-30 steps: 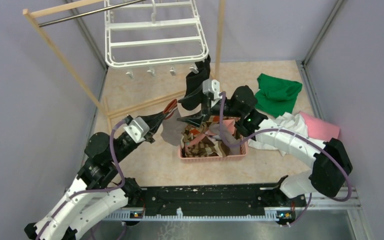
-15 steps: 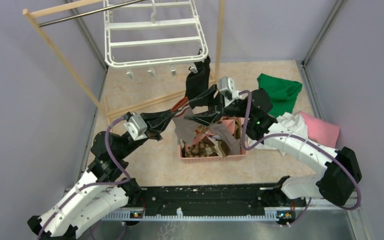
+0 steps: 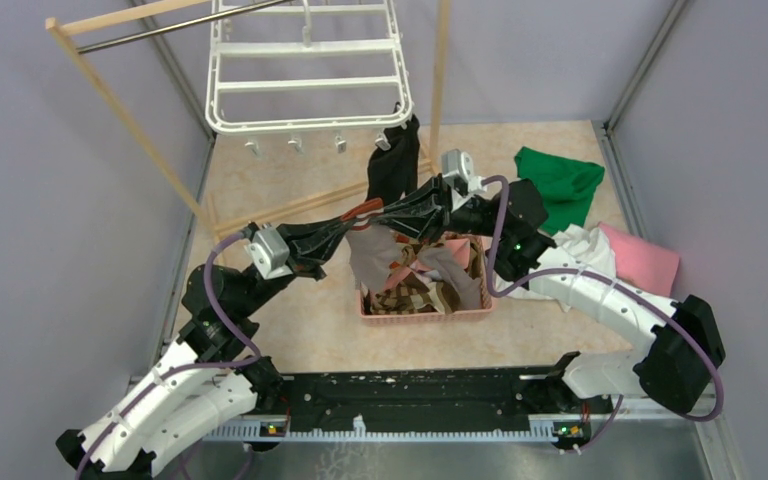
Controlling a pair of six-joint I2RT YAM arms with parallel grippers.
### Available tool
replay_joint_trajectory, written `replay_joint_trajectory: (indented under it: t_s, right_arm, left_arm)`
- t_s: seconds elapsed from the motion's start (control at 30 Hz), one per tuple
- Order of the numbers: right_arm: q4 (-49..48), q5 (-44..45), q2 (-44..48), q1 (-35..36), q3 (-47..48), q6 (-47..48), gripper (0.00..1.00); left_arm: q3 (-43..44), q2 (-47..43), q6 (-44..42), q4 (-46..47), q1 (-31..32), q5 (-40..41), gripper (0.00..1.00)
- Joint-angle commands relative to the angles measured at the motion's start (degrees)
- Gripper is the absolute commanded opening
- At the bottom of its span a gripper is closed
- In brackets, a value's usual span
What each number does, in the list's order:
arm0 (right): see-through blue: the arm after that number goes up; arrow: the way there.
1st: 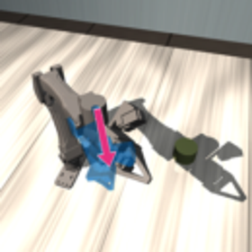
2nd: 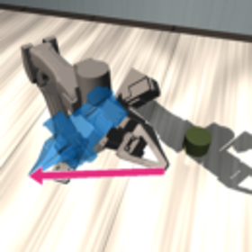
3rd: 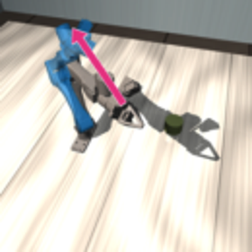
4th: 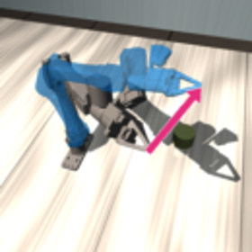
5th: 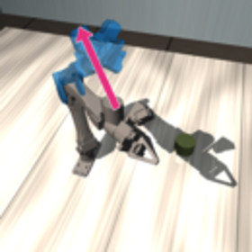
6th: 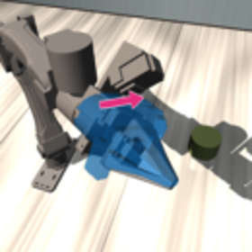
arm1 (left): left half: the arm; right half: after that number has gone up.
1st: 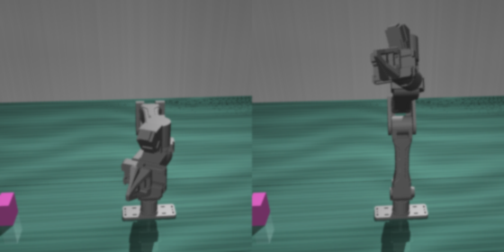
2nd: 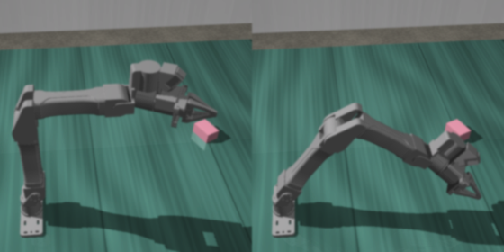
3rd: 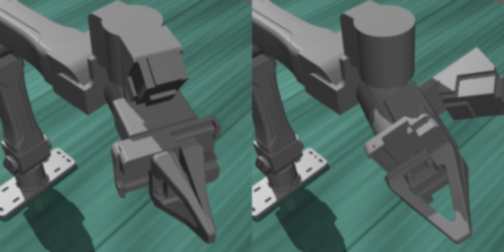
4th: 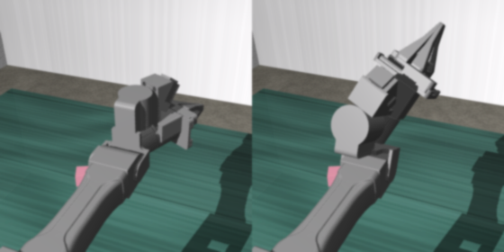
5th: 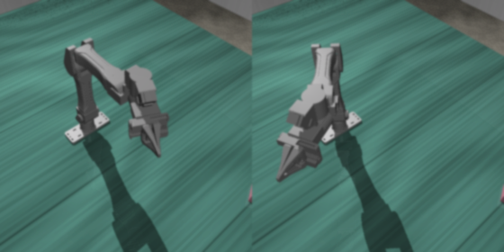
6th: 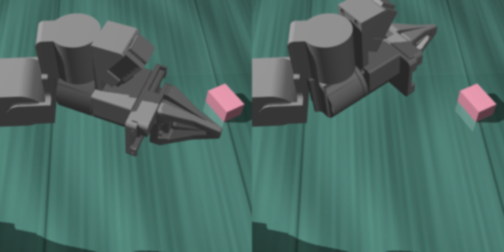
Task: Clip the socks to the hanger
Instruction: Adjust the sock.
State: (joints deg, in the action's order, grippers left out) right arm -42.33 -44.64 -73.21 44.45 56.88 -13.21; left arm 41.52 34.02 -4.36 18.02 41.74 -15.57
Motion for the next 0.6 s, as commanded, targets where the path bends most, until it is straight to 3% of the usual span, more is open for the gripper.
replay_joint_trajectory:
  t_s: [0.0, 0.07, 0.23, 0.4, 0.57]
  right_arm:
    - [-3.0, 1.5, 1.5, -0.3, 1.0, -1.0, 0.00]
    - [-2.2, 2.7, 1.2, -0.3, 1.2, -0.6, 0.00]
    - [3.2, 7.0, 0.2, -0.3, 2.9, 4.4, 0.00]
    - [5.5, 9.0, -2.7, -0.2, 5.0, 8.1, 0.00]
    - [4.8, 10.7, -7.0, -0.1, 8.0, 10.0, 0.00]
  left_arm:
    - [-0.2, -0.2, 1.0, 3.2, 0.2, 0.9, 0.00]
    - [-0.2, -0.4, 1.3, 2.4, 0.2, 2.4, 0.01]
    - [0.5, -2.7, 1.5, -2.9, 0.2, 8.8, 0.29]
    - [4.9, -6.4, 0.1, -15.2, 0.2, 16.9, 0.59]
    - [11.5, -7.5, 0.3, -27.1, 0.3, 23.8, 0.77]
